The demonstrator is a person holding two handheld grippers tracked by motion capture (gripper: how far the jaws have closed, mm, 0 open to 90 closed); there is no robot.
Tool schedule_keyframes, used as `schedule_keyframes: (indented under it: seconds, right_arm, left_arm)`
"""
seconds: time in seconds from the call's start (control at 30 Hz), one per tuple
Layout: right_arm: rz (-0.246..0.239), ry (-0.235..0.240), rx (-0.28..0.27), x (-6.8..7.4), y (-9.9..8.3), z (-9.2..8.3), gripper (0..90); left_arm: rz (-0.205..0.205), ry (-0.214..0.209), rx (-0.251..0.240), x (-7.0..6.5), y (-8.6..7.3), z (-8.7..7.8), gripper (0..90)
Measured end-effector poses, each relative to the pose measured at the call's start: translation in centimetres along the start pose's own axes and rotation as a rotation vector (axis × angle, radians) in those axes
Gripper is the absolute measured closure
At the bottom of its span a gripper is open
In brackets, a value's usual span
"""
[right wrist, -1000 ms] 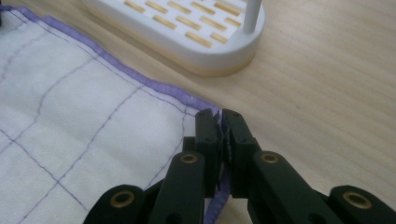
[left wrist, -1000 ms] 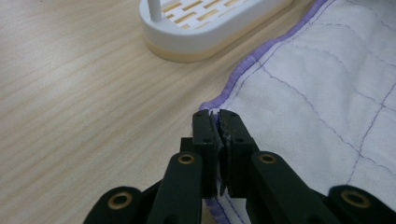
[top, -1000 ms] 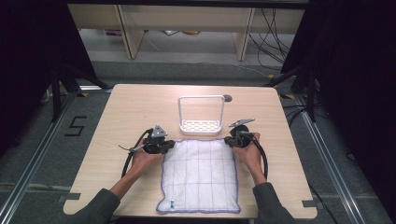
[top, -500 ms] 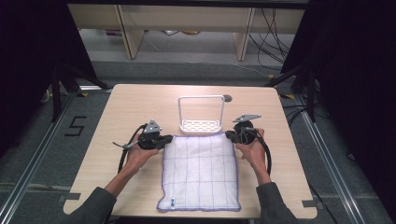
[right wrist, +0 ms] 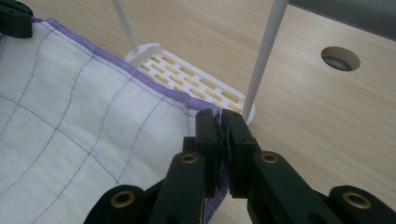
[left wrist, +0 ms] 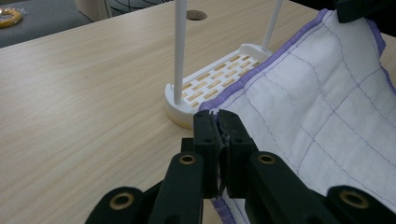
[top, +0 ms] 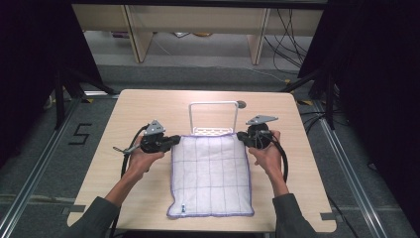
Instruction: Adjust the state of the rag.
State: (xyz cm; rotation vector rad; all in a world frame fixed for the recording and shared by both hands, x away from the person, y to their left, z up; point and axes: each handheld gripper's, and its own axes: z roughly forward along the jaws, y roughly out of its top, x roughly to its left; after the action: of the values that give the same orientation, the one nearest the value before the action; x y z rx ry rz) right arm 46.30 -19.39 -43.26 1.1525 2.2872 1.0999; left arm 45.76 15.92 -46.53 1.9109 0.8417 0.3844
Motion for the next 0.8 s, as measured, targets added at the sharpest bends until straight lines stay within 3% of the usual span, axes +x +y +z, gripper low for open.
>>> schedule_keyframes:
  seconds: [0.07,0.1,0.2,0.23,0.27,0.4,0.53,0.6,0.7,0.8]
  right_arm:
    - [-0.009,0.015,0.002,0.0,0.3,-0.3,86.4]
    - [-0.035,0.014,-0.017,0.0,0.4,-0.3,86.4]
    - [-0.03,0.003,-0.019,0.1,0.6,-0.6,86.4]
    - [-0.008,0.012,-0.008,0.3,0.7,-0.8,86.3]
    - [-0.032,0.005,-0.021,0.0,0.7,-0.8,86.3]
    - [-0.017,0.013,-0.025,0.5,0.6,-1.4,86.3]
    - [-0.071,0.01,-0.031,1.1,-0.1,-2.8,86.3]
    - [-0.069,0.01,-0.03,1.3,-0.3,-3.1,86.3]
    - [-0.126,0.021,-0.021,2.5,-1.9,-5.0,86.3]
    - [-0.15,0.029,-0.019,3.2,-3.0,-5.9,86.2]
  left_arm:
    - [-0.006,-0.002,-0.012,-0.1,0.2,-0.1,86.0]
    - [-0.009,-0.007,-0.019,-0.1,0.3,-0.3,86.0]
    - [0.003,-0.009,-0.032,-0.3,0.7,-0.7,85.9]
    - [0.004,-0.009,-0.04,-0.4,0.8,-0.9,85.9]
    - [0.008,-0.005,-0.038,-0.5,0.9,-1.0,86.0]
    - [0.02,-0.027,-0.043,-1.0,0.8,-1.5,86.0]
    - [0.052,-0.048,-0.039,-2.1,0.4,-2.8,85.9]
    - [0.056,-0.072,-0.05,-2.7,0.2,-3.6,85.9]
    - [0.08,-0.098,-0.047,-3.6,-0.5,-4.8,85.9]
    - [0.103,-0.117,-0.039,-4.7,-1.6,-6.0,85.8]
